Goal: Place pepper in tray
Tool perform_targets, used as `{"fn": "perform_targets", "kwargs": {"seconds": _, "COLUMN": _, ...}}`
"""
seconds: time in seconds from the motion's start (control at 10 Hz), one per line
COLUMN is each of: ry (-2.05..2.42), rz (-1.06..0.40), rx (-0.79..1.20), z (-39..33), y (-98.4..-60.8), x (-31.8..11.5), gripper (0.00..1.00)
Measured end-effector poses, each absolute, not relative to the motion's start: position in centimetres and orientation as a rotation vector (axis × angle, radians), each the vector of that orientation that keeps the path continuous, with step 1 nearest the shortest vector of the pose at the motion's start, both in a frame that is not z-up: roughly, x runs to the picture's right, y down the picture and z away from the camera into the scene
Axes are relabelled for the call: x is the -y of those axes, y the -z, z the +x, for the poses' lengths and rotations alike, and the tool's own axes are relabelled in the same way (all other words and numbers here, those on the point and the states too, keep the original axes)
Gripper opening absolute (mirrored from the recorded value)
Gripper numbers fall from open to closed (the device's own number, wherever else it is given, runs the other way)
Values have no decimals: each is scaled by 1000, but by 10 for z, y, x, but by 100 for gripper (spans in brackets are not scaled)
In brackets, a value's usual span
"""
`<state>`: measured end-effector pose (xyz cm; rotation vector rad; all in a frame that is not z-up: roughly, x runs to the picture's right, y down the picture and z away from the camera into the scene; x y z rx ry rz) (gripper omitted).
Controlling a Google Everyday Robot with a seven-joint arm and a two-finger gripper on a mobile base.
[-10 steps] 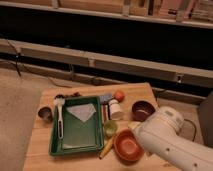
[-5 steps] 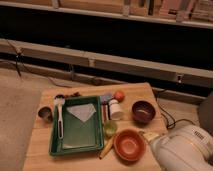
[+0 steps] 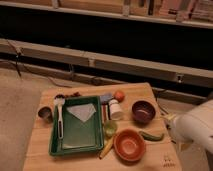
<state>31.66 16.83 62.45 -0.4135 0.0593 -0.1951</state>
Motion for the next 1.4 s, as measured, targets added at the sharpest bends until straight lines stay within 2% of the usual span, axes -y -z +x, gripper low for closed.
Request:
{"fn": "perform_targets", "kwargs": {"seconds": 0.3, "ry": 144, "rz": -436, "rx": -73, "z": 328, "y": -686, "x": -129, "gripper": 80}}
{"fn": "perform_targets", "kwargs": {"seconds": 0.5, "ry": 114, "rz": -441, "rx": -93, "z": 307, "y": -726, "x": -110, "gripper": 80}}
{"fn": "perform_targets", "kwargs": {"seconds": 0.8, "ry": -12, "rz": -457, "rx": -156, "z": 265, "y": -773, "x": -116, "gripper": 80}}
{"fn": "perform_targets", "kwargs": {"seconds": 1.0, "ry": -137, "rz": -456, "rx": -218, "z": 258, "y": -784, "x": -128, "gripper": 80}}
{"fn": "perform_targets", "kwargs": {"seconds": 1.4, "ry": -189, "rz": -456, "rx": -239, "z": 250, "y": -756, "x": -153, "gripper": 80}}
